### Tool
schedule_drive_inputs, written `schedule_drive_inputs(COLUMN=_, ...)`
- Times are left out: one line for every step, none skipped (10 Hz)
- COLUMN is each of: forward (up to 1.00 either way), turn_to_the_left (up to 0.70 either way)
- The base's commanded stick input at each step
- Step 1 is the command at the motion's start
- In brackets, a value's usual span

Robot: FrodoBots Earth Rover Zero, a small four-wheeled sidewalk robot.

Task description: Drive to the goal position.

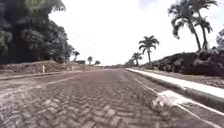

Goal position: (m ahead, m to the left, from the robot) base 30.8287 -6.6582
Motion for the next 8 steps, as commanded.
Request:
schedule_drive_inputs(forward=1.00, turn_to_the_left=0.00)
schedule_drive_inputs(forward=1.00, turn_to_the_left=-0.08)
schedule_drive_inputs(forward=1.00, turn_to_the_left=-0.21)
schedule_drive_inputs(forward=1.00, turn_to_the_left=-0.07)
schedule_drive_inputs(forward=1.00, turn_to_the_left=0.00)
schedule_drive_inputs(forward=1.00, turn_to_the_left=0.00)
schedule_drive_inputs(forward=1.00, turn_to_the_left=0.00)
schedule_drive_inputs(forward=1.00, turn_to_the_left=0.00)
